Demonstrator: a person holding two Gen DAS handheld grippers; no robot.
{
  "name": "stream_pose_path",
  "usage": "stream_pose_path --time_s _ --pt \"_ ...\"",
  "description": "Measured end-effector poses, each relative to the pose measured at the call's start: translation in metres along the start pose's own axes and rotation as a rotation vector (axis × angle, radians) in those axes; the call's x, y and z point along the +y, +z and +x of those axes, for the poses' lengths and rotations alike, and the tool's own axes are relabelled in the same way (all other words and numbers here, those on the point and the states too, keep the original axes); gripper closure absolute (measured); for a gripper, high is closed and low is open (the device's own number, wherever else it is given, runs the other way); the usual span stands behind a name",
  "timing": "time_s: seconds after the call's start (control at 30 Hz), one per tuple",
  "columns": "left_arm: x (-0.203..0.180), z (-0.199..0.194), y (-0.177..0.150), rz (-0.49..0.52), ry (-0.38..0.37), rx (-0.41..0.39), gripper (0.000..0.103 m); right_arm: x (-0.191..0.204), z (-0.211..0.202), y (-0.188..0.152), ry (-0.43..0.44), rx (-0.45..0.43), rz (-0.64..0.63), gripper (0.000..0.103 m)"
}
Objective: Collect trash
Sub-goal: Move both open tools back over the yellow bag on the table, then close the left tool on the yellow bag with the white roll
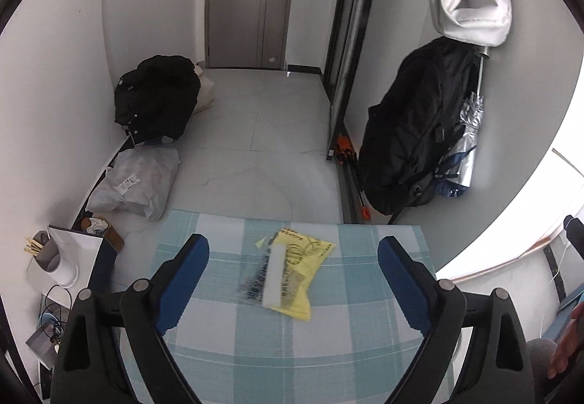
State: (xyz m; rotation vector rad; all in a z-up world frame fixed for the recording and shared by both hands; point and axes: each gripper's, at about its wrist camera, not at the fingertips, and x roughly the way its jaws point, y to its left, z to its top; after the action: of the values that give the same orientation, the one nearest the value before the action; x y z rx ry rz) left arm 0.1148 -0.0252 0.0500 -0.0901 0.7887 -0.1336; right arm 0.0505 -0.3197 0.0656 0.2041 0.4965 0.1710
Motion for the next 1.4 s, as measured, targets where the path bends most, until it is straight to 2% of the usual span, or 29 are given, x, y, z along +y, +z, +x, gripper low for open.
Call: stream_pose_path --time_s 0.2,0.3,0.47,0.63,0.67,0.7,0.77,0.87,1.03,1.07,1.13,1.2,1.27,1.3,1.4 --pt "0.046 0.017 -0.004 -0.083 0.014 0.006 0.010 0.053 0.059 -0.013 0.050 0.099 -0.061 0.003" --pt "0.066 0.023 -0.005 -0.104 0.046 0.012 0.010 0.072 0.089 -0.024 0.086 0.162 -0.093 0.003" --pt "0.091 0.031 -0.003 -0.164 0.059 0.064 0.010 0.103 0.157 -0.050 0.182 0.335 -0.088 0.003" --pt "0.111 0.032 -0.003 -0.211 0.085 0.085 0.010 0.136 0.205 -0.072 0.244 0.439 -0.109 0.006" --pt "0.113 0.032 -0.003 -0.214 0.091 0.089 0.010 0.143 0.215 -0.076 0.259 0.457 -0.110 0.011" --pt "0.117 0.032 -0.003 -0.218 0.095 0.092 0.010 0.149 0.223 -0.078 0.277 0.474 -0.114 0.023" --pt "0.122 0.035 -0.003 -0.217 0.110 0.103 0.010 0.165 0.239 -0.084 0.275 0.519 -0.147 0.035" --pt "0.129 0.039 -0.004 -0.224 0.112 0.129 0.010 0.181 0.258 -0.092 0.289 0.570 -0.180 0.039" --pt "0.142 0.038 -0.005 -0.242 0.126 0.144 0.010 0.194 0.276 -0.105 0.188 0.618 -0.252 0.049" --pt "0.144 0.038 -0.005 -0.246 0.128 0.145 0.010 0.196 0.277 -0.106 0.167 0.622 -0.258 0.055" --pt "0.148 0.037 -0.005 -0.257 0.126 0.150 0.010 0.198 0.277 -0.111 0.140 0.617 -0.282 0.059" --pt "0.149 0.036 -0.006 -0.266 0.126 0.152 0.010 0.200 0.276 -0.115 0.121 0.616 -0.310 0.079" --pt "0.149 0.037 -0.005 -0.268 0.125 0.156 0.010 0.202 0.275 -0.116 0.130 0.621 -0.318 0.080" --pt "0.149 0.037 -0.005 -0.267 0.124 0.156 0.010 0.202 0.274 -0.115 0.138 0.622 -0.322 0.088" --pt "0.147 0.039 -0.004 -0.255 0.132 0.155 0.010 0.201 0.266 -0.118 0.174 0.642 -0.317 0.095"
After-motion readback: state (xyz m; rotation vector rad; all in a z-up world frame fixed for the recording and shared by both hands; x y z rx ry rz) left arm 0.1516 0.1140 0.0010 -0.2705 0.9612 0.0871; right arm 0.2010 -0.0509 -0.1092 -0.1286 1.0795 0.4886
